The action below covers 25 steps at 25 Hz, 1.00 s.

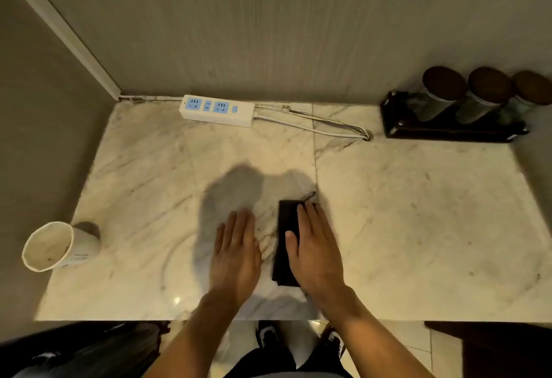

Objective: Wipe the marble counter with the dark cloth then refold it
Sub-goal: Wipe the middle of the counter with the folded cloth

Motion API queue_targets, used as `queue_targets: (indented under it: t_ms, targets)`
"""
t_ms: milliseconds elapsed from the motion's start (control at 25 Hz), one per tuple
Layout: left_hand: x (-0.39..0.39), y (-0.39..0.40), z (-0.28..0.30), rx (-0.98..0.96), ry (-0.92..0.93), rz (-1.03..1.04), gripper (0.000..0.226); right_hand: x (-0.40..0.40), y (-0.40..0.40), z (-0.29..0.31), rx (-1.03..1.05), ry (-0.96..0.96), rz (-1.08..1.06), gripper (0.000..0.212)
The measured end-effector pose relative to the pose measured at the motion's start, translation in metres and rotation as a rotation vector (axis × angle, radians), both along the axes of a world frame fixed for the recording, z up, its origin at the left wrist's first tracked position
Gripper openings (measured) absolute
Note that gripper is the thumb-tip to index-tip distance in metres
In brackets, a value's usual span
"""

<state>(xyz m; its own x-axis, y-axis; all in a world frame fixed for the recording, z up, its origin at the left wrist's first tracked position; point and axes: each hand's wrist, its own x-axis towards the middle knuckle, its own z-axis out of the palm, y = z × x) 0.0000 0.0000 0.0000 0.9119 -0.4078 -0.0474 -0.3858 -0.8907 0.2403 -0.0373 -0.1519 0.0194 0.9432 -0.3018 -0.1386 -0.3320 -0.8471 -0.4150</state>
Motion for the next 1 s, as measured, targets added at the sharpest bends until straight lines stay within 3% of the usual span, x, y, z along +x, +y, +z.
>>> queue_targets:
  t_ms: [600, 1000]
  targets:
    - [-0.006, -0.005, -0.019, 0.009, 0.030, 0.032, 0.054, 0.008, 0.026, -0.038, -0.151, 0.021, -0.049, 0.068]
    - [-0.008, -0.008, -0.018, 0.005, 0.031, 0.032, 0.055, -0.030, 0.023, -0.035, -0.173, 0.014, -0.016, 0.067]
